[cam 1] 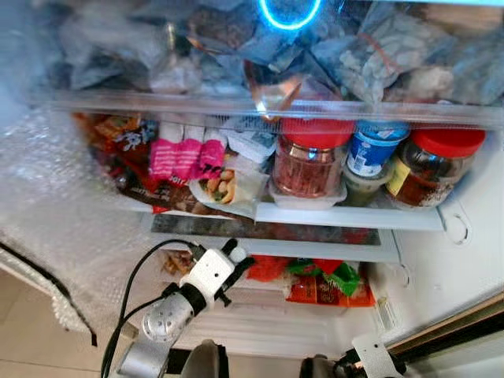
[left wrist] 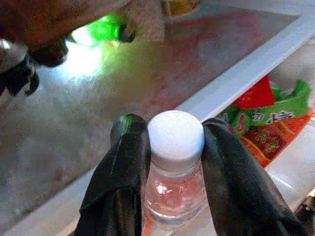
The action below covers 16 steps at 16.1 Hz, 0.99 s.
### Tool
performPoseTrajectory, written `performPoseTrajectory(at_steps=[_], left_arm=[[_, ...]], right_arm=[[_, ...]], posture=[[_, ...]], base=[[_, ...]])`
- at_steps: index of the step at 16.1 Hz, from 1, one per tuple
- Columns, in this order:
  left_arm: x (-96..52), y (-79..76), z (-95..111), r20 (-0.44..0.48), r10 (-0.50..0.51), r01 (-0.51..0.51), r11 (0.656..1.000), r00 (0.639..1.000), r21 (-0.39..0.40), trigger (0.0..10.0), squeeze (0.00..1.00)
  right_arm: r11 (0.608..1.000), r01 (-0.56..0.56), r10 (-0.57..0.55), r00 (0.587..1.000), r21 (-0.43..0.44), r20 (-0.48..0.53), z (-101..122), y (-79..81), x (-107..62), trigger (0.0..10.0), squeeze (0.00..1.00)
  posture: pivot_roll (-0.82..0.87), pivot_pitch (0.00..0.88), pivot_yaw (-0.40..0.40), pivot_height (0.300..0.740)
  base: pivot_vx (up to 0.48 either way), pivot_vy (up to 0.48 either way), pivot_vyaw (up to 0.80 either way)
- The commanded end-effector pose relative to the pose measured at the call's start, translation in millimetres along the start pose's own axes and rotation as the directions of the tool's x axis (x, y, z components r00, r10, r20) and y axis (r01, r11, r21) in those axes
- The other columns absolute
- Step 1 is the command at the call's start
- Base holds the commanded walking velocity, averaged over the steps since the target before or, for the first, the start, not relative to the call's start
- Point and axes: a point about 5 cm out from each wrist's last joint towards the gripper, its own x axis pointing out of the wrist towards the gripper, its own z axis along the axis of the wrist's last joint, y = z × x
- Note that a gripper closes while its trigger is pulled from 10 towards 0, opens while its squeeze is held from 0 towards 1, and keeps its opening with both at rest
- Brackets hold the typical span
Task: Restocking fridge
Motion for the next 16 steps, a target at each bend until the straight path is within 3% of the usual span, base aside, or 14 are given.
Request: performPoseTrajectory(at_steps=[1, 2, 4, 6, 8, 10, 11, 12, 14, 16], left_arm=[[-1.9, -5.8, 4.7, 0.001, -0.062, 0.062, 0.998, 0.998, 0.011, 10.0, 0.00], [-3.7, -9.5, 11.2, -0.003, -0.119, 0.119, 0.992, 0.993, 0.046, 10.0, 0.00], [-1.9, -10.1, 36.9, 0.029, -0.190, 0.188, 0.981, 0.981, 0.040, 10.0, 0.00], [3.6, -7.3, 56.8, 0.025, -0.281, 0.263, 0.921, 0.959, 0.286, 10.0, 0.00], [4.3, -8.1, 60.9, -0.002, -0.332, 0.308, 0.873, 0.943, 0.379, 10.0, 0.00], [5.0, -7.7, 72.5, -0.033, -0.394, 0.354, 0.784, 0.919, 0.509, 10.0, 0.00], [4.0, -8.5, 72.6, -0.115, -0.437, 0.404, 0.657, 0.892, 0.636, 10.0, 0.00], [2.4, -9.5, 68.9, -0.159, -0.451, 0.432, 0.606, 0.878, 0.668, 10.0, 0.00], [-1.1, -8.9, 58.7, -0.240, -0.447, 0.473, 0.536, 0.862, 0.700, 10.0, 0.00], [-3.3, -7.9, 56.3, -0.262, -0.444, 0.482, 0.510, 0.857, 0.712, 10.0, 0.00]], right_arm=[[0.996, -0.087, 0.087, 0.980, 0.008, -0.181, -46.2, 24.5, -13.1, 10.0, 0.00], [0.996, -0.089, 0.089, 0.979, 0.008, -0.181, -46.2, 24.6, -13.1, 10.0, 0.00], [0.996, -0.092, 0.092, 0.980, 0.009, -0.179, -45.8, 25.0, -13.0, 10.0, 0.00], [0.995, -0.094, 0.095, 0.980, 0.011, -0.175, -45.0, 25.2, -12.7, 10.0, 0.00], [0.995, -0.094, 0.095, 0.980, 0.013, -0.173, -44.6, 25.4, -12.6, 10.0, 0.00], [0.996, -0.090, 0.091, 0.981, 0.017, -0.172, -44.2, 25.2, -12.4, 10.0, 0.00], [0.996, -0.089, 0.091, 0.981, 0.017, -0.173, -43.8, 25.5, -12.2, 10.0, 0.00], [0.996, -0.089, 0.091, 0.981, 0.018, -0.174, -43.7, 25.7, -12.1, 10.0, 0.00], [0.996, -0.089, 0.091, 0.981, 0.022, -0.173, -43.7, 25.9, -12.1, 10.0, 0.00], [0.996, -0.087, 0.090, 0.981, 0.024, -0.173, -43.7, 25.8, -12.1, 10.0, 0.00]], posture=[[-0.01, 0.177, 0.013, 0.643], [-0.01, 0.175, 0.015, 0.643], [-0.01, 0.172, 0.015, 0.643], [-0.01, 0.166, 0.016, 0.643], [-0.01, 0.166, 0.018, 0.643], [-0.01, 0.168, 0.018, 0.643], [-0.01, 0.169, 0.018, 0.643], [-0.01, 0.169, 0.018, 0.643], [-0.02, 0.172, 0.021, 0.643], [-0.01, 0.172, 0.020, 0.643]], base=[[0.000, 0.000, 0.00], [0.000, 0.000, 0.00], [0.000, 0.000, 0.00], [0.000, 0.000, 0.00], [0.000, 0.000, 0.00], [0.000, 0.000, 0.00], [0.000, 0.000, 0.00], [0.000, 0.000, 0.00], [0.000, 0.000, 0.00], [0.000, 0.000, 0.00]])
